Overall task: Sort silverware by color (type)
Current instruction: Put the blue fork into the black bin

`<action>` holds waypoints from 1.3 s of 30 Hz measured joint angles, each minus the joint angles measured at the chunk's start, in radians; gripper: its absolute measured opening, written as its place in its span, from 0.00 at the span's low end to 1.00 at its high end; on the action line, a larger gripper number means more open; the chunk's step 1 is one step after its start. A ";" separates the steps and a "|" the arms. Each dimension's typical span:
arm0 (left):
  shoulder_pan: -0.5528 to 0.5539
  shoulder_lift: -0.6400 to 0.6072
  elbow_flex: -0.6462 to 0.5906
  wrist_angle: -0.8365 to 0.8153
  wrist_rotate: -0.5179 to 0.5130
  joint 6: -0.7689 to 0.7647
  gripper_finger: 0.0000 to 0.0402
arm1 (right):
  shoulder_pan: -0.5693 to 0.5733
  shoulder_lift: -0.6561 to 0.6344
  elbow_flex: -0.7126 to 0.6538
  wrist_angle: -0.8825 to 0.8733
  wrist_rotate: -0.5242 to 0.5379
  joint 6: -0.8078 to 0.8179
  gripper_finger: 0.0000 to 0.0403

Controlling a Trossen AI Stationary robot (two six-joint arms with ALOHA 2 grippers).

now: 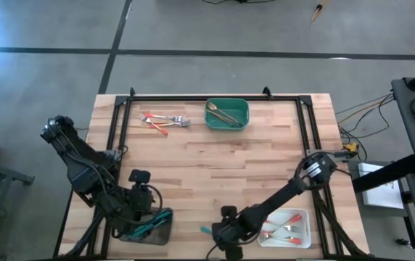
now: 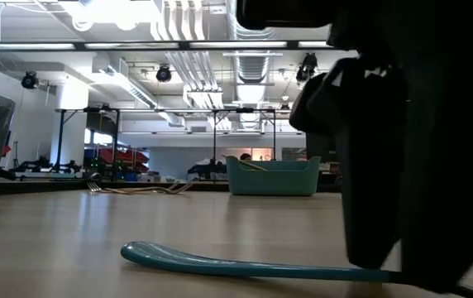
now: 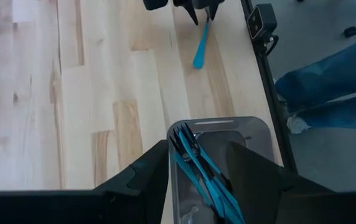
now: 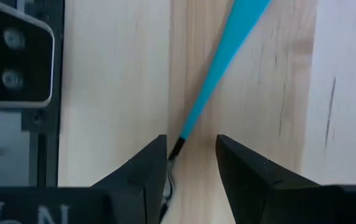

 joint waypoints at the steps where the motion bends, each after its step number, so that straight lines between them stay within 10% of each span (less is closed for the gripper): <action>1: -0.002 0.000 0.000 -0.001 0.000 0.000 0.36 | 0.000 0.007 0.008 0.001 0.010 0.014 0.32; 19: -0.010 0.000 0.000 -0.036 0.000 -0.011 0.36 | 0.004 0.051 0.037 -0.102 0.225 0.025 0.25; 39: -0.010 -0.001 0.000 -0.053 -0.001 -0.012 0.36 | -0.036 0.027 0.033 -0.123 0.088 -0.064 0.03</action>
